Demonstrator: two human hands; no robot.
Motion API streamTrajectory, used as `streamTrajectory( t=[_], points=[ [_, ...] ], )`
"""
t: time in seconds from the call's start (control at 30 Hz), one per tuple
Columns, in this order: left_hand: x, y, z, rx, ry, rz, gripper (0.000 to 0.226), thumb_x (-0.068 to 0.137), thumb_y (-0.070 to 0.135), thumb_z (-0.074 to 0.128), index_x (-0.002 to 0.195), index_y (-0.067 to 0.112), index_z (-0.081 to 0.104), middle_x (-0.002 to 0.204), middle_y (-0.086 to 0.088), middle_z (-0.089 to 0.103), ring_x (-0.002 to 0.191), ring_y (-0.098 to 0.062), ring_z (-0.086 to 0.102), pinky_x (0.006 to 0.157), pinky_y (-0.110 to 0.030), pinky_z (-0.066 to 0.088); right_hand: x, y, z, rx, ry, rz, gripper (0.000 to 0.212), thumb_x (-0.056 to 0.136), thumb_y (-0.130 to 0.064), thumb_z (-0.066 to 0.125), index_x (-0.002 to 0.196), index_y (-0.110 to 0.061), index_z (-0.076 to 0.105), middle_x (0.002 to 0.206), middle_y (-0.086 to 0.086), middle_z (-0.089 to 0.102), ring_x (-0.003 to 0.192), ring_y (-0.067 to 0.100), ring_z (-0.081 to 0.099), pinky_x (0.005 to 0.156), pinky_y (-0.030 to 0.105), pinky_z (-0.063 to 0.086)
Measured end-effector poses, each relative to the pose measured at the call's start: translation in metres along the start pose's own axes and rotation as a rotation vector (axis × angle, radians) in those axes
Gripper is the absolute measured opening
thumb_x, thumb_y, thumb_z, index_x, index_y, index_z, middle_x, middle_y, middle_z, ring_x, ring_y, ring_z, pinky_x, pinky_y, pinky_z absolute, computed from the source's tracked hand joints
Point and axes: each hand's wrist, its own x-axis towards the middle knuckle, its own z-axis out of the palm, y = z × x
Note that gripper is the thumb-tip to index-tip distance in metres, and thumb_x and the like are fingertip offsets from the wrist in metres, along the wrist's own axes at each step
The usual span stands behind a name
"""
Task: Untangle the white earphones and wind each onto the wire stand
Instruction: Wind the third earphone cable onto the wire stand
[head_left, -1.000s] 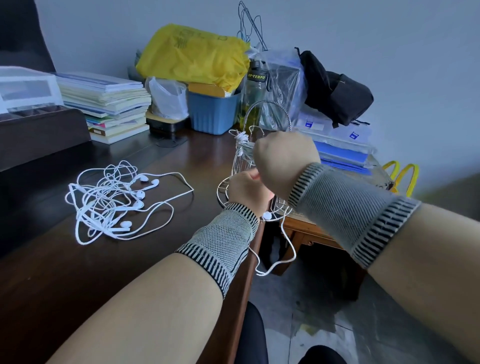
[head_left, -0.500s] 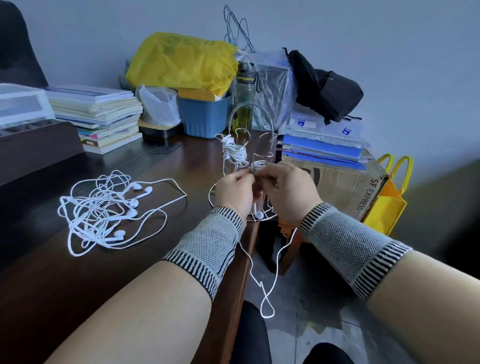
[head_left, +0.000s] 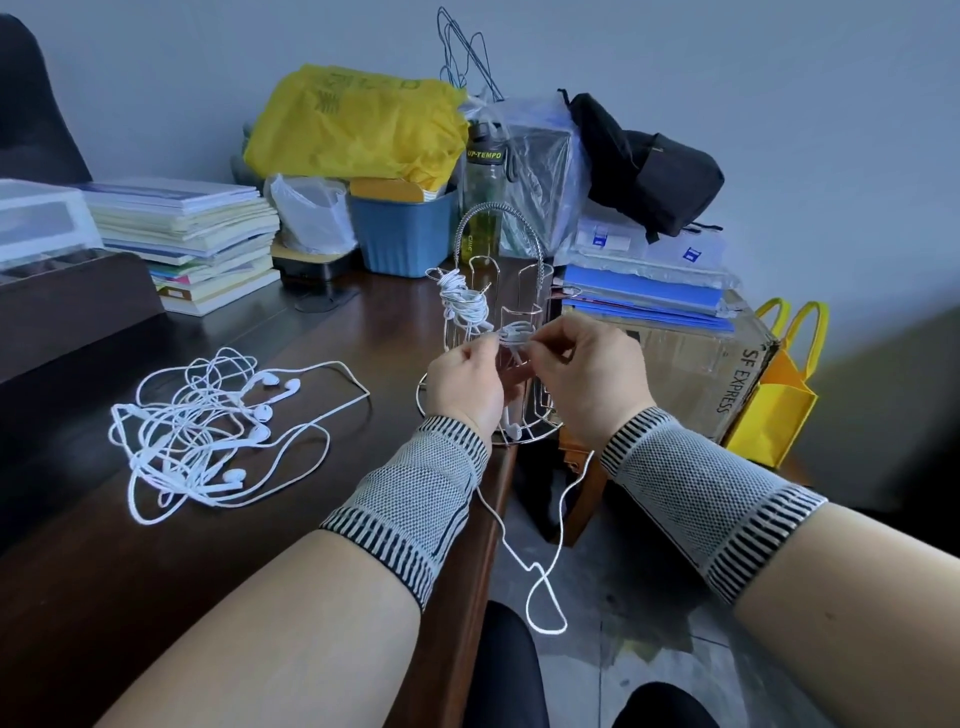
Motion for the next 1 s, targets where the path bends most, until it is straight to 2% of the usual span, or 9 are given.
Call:
streamTrajectory(
  t=[0.1,0.17,0.33,0.43,0.5,0.6,0.7,0.83,1.0],
  points=[
    [0.000,0.000,-0.001,0.005,0.006,0.001,0.028,0.096,0.025,0.057,0.081,0.007,0.072,0.087,-0.020,0.074,0.075,-0.032,0.071,0.065,-0.037,0.057,0.005,-0.008,0.004,-0.115,-0.029,-0.067,0.011,0.091,-0.025,0.062,0.091,-0.018,0.070,0.089,-0.002,0.068,0.078,0.015,0.061,0.072,0.028,0.050],
    [-0.001,0.001,-0.001,0.016,0.005,0.005,0.028,0.096,0.023,0.056,0.077,0.009,0.071,0.083,-0.017,0.074,0.071,-0.029,0.069,0.066,-0.040,0.058,0.005,-0.008,0.004,-0.149,-0.056,-0.082,0.014,0.092,-0.026,0.061,0.092,-0.017,0.071,0.089,-0.001,0.069,0.078,0.016,0.062,0.074,0.032,0.052],
    [-0.001,0.002,-0.001,0.032,-0.005,0.011,0.030,0.094,0.018,0.053,0.072,0.004,0.067,0.080,-0.021,0.072,0.078,-0.040,0.072,0.072,-0.054,0.058,-0.001,0.006,0.005,0.026,-0.044,0.008,0.009,0.092,-0.024,0.061,0.091,-0.019,0.067,0.067,-0.014,0.057,0.054,0.000,0.050,0.048,0.009,0.036],
    [0.001,0.002,-0.001,0.030,-0.008,0.008,0.028,0.093,0.016,0.052,0.082,-0.007,0.065,0.088,-0.028,0.071,0.078,-0.042,0.072,0.072,-0.058,0.056,-0.002,0.010,0.005,0.078,0.007,-0.001,0.011,0.091,-0.019,0.061,0.101,-0.024,0.065,0.067,-0.012,0.056,0.055,-0.002,0.050,0.050,0.005,0.035],
    [0.000,0.002,0.000,0.023,-0.021,0.010,0.028,0.093,0.014,0.051,0.087,-0.009,0.065,0.083,-0.024,0.071,0.080,-0.042,0.072,0.073,-0.055,0.057,0.000,0.011,0.005,0.109,-0.009,0.013,0.017,0.091,-0.017,0.061,0.105,-0.025,0.066,0.068,-0.010,0.058,0.057,0.000,0.052,0.053,0.006,0.038],
    [-0.002,0.003,0.000,0.007,-0.032,0.013,0.025,0.095,0.011,0.050,0.077,0.001,0.064,0.071,-0.010,0.069,0.077,-0.036,0.073,0.071,-0.046,0.056,0.004,0.011,0.006,0.216,-0.024,0.076,0.015,0.090,-0.015,0.060,0.099,-0.022,0.070,0.067,-0.010,0.060,0.054,0.003,0.053,0.057,0.020,0.047],
    [-0.005,0.004,0.000,-0.003,-0.028,0.028,0.029,0.096,0.008,0.049,0.070,0.007,0.061,0.059,-0.001,0.065,0.071,-0.030,0.074,0.069,-0.043,0.055,0.008,0.010,0.006,0.271,-0.024,0.116,0.013,0.089,-0.014,0.062,0.092,-0.022,0.071,0.068,-0.009,0.063,0.052,0.002,0.052,0.054,0.020,0.044],
    [-0.001,0.000,-0.001,0.067,-0.021,0.057,0.041,0.092,0.013,0.050,0.056,0.016,0.069,0.064,-0.004,0.070,0.079,-0.039,0.072,0.071,-0.052,0.060,0.010,0.009,0.006,0.259,-0.037,0.134,0.011,0.089,-0.015,0.063,0.090,-0.023,0.070,0.069,-0.012,0.062,0.048,-0.003,0.051,0.050,0.012,0.041],
    [0.007,-0.012,-0.003,0.143,-0.039,0.133,0.029,0.077,0.030,0.050,0.084,0.016,0.074,0.085,-0.024,0.071,0.083,-0.047,0.068,0.073,-0.067,0.053,0.010,0.011,0.006,0.144,-0.041,0.092,0.011,0.088,-0.018,0.064,0.094,-0.021,0.073,0.067,-0.017,0.059,0.052,-0.001,0.051,0.056,0.015,0.044]
  ],
)
